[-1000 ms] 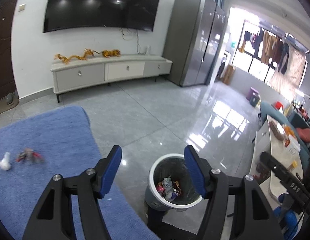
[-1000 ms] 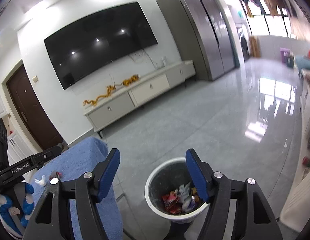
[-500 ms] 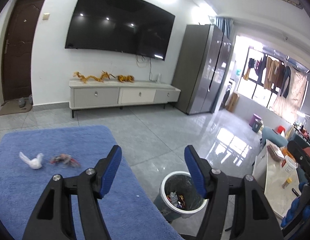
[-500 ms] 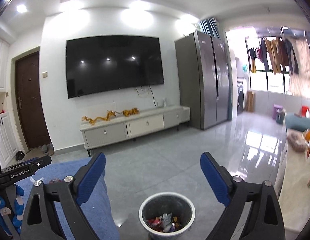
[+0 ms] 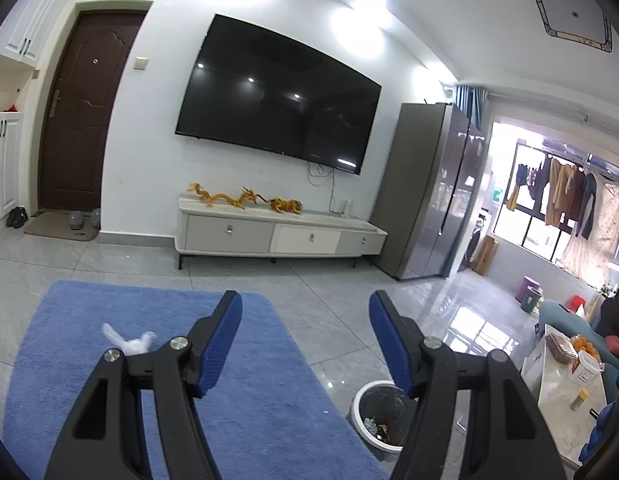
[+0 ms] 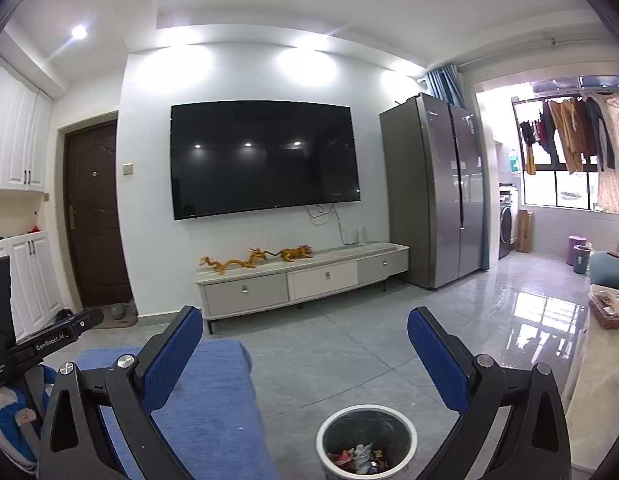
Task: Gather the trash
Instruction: 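Move both open tools back toward the last wrappers on the rug, then grasp the white plastic bag with the left tool while the right tool grasps the clear red-printed wrapper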
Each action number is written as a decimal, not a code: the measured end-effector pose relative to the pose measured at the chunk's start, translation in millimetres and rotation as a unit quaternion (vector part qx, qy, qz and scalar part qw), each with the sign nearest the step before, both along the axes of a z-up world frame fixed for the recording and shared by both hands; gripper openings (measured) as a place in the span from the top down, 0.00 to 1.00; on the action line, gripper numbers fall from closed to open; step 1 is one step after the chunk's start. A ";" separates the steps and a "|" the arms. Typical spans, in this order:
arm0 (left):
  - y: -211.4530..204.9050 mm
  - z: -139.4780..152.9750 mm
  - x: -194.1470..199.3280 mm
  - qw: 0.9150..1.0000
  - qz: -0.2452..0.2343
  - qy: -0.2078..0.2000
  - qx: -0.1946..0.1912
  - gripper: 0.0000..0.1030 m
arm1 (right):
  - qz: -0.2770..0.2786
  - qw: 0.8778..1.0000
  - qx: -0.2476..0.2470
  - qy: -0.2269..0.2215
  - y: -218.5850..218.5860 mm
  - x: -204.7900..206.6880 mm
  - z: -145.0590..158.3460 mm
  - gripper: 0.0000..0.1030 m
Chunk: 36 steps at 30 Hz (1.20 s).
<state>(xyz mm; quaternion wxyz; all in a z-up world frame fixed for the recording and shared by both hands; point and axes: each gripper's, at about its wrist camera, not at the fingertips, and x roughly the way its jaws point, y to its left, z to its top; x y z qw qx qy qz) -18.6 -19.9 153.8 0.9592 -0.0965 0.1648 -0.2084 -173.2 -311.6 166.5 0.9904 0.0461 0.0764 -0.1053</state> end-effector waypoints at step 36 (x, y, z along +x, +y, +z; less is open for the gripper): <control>131.2 -130.8 169.2 0.981 0.095 0.113 0.128 0.23 | 0.171 0.966 0.016 0.195 75.8 230.2 -112.3 0.00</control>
